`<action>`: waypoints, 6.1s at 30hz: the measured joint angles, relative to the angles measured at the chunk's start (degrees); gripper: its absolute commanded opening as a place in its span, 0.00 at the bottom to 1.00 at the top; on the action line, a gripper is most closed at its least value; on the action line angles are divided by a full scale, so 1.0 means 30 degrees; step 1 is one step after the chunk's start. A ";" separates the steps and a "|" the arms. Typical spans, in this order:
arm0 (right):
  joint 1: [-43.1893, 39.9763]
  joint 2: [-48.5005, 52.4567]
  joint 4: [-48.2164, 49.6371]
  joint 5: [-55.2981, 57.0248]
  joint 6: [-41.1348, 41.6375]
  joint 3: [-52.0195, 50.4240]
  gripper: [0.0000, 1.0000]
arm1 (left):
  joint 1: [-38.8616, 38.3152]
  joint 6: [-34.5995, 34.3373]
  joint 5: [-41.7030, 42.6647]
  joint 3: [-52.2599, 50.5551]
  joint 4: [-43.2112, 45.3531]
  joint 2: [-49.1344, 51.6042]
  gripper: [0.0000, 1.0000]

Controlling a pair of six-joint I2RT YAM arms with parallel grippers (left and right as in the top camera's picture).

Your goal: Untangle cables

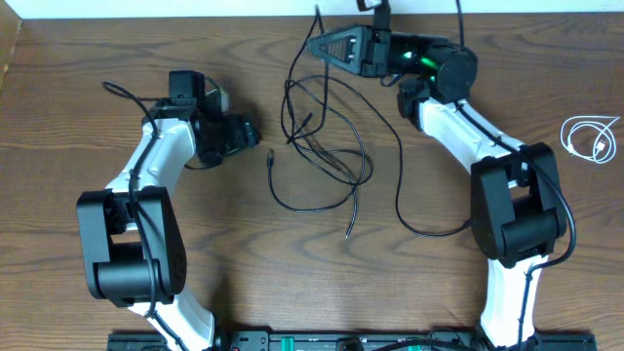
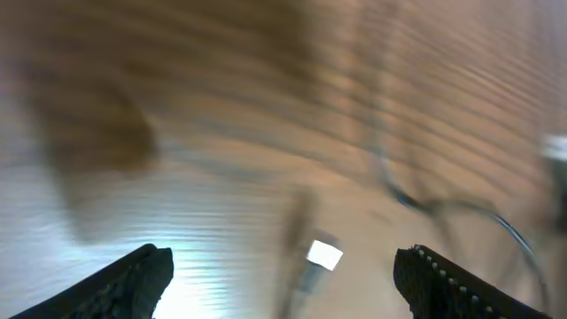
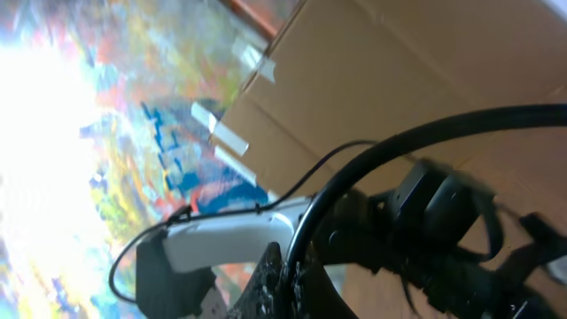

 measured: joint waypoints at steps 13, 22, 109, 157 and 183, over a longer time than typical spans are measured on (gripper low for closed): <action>0.0911 0.0000 -0.0015 -0.1260 -0.1071 0.0138 0.01 | 0.0015 0.4138 0.6266 0.0000 -0.0029 0.0000 0.87; 0.1719 -0.0175 -0.0306 -0.1326 -0.0896 0.2390 0.01 | -0.1013 -0.0328 -0.2084 0.0000 0.0342 0.0124 0.87; -0.1209 -0.0423 -0.1311 -0.2295 0.0226 0.3898 0.01 | 0.4532 -0.4211 -0.7664 0.0000 -0.1668 0.0219 0.47; 0.0940 -0.1348 -4.0239 1.6531 -2.7205 0.4153 0.01 | 0.4517 0.0758 0.1355 0.0000 -0.0452 0.0255 0.58; 0.4648 0.2470 -3.4876 2.2068 -3.8934 0.4146 0.06 | 0.4517 0.0750 0.1355 0.0000 -0.0459 0.0255 0.59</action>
